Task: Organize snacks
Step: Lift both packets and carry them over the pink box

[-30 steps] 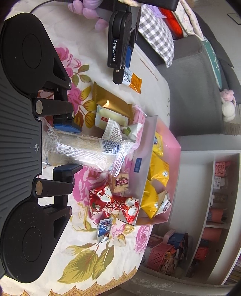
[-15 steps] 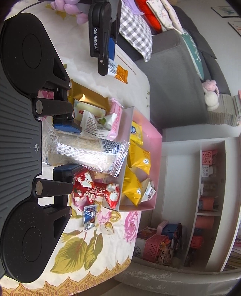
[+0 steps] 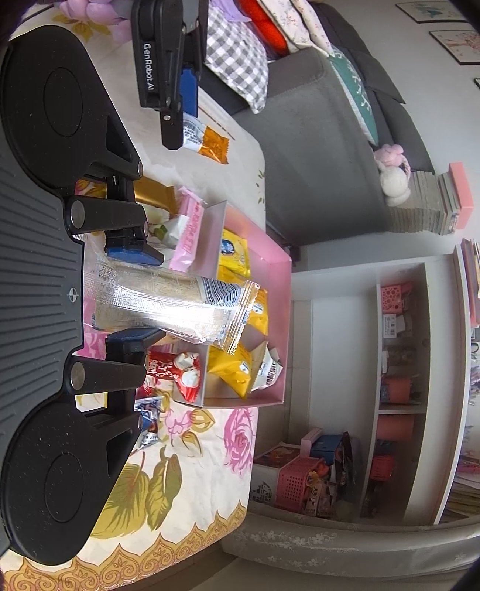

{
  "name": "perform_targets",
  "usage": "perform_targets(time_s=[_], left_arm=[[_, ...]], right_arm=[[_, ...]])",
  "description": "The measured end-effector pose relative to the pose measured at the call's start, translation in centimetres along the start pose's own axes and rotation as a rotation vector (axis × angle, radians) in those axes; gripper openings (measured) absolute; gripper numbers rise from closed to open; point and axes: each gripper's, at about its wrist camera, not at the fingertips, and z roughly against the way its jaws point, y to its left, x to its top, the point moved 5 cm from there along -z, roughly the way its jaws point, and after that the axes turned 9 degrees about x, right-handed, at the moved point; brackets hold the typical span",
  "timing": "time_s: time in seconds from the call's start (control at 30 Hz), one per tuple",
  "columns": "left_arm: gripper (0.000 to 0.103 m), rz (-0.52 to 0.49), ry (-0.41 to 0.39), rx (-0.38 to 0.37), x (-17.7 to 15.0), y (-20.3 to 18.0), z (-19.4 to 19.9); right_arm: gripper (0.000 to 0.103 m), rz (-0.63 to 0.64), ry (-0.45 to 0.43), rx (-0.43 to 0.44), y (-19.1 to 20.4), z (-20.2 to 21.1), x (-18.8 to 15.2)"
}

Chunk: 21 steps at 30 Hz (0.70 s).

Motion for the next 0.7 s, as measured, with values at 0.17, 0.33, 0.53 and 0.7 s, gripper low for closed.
perform_targets(time_s=[0.17, 0.33, 0.53, 0.7], left_arm=[[0.04, 0.011, -0.02, -0.005, 1.1, -0.5, -0.1], [0.04, 0.034, -0.032, -0.016, 2.2, -1.1, -0.5], [0.04, 0.051, -0.043, -0.011, 3.1, -1.8, -1.4], [0.04, 0.074, -0.039, -0.006, 3.7, -1.9, -2.3]], right_arm=[[0.034, -0.029, -0.019, 0.002, -0.4, -0.4, 1.0], [0.034, -0.055, -0.04, 0.004, -0.9, -0.9, 2.1], [0.034, -0.093, -0.061, 0.003, -1.6, -1.9, 3.2], [0.034, -0.131, -0.068, -0.003, -2.6, -3.1, 3.9]])
